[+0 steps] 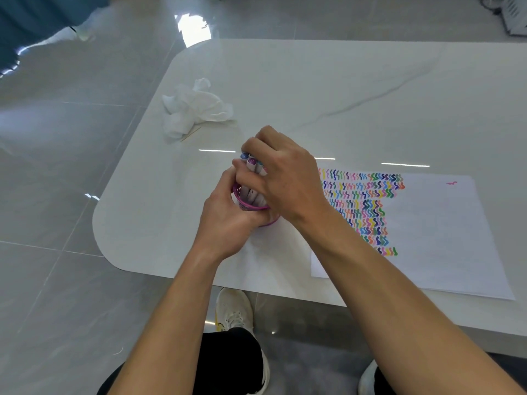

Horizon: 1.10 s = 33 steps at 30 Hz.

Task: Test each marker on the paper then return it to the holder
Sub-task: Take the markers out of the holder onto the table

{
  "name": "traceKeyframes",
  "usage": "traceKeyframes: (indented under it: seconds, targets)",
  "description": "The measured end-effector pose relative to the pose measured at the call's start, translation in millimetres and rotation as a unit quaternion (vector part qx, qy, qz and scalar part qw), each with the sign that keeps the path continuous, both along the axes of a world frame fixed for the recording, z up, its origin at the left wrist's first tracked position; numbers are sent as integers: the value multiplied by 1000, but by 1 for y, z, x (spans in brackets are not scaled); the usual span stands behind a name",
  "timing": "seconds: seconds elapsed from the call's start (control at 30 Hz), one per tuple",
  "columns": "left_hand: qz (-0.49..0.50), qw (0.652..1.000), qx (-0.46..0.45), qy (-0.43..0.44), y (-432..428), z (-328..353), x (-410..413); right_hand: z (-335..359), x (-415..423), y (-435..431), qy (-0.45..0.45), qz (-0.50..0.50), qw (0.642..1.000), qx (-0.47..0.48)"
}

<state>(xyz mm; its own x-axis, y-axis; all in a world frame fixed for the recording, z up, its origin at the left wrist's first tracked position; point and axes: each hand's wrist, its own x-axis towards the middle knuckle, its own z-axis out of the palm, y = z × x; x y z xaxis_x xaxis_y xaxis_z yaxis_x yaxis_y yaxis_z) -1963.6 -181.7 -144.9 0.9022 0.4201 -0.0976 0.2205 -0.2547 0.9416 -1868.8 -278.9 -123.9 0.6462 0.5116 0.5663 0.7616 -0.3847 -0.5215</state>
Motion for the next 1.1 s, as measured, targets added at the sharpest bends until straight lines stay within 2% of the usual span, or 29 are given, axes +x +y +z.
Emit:
traceKeyframes:
  seconds: [0.3,0.5,0.57,0.63,0.73,0.77,0.83,0.93,1.1]
  targets:
    - [2,1000,-5,-12,6,0,2,19,9,-7,-2,-27,994,101]
    - [14,999,-23,-19,8,-2,2,27,20,-19,93,-85,972,196]
    - [16,999,-29,-22,9,-3,2,24,25,-25,180,-99,945,253]
    - [29,999,-39,-22,12,-3,3,17,30,-34,271,-116,904,310]
    - [55,998,-33,-15,18,-4,3,1,37,-50,361,-173,836,375]
    - [63,997,-29,-15,20,-5,3,-5,39,-55,378,-196,820,383]
    - [84,996,-31,-13,24,-6,4,-20,40,-63,388,-238,810,369]
    - [107,993,-41,-16,29,-7,4,-40,34,-63,379,-283,816,333]
    - [106,993,-41,-26,32,-8,6,-56,24,-42,365,-302,833,285]
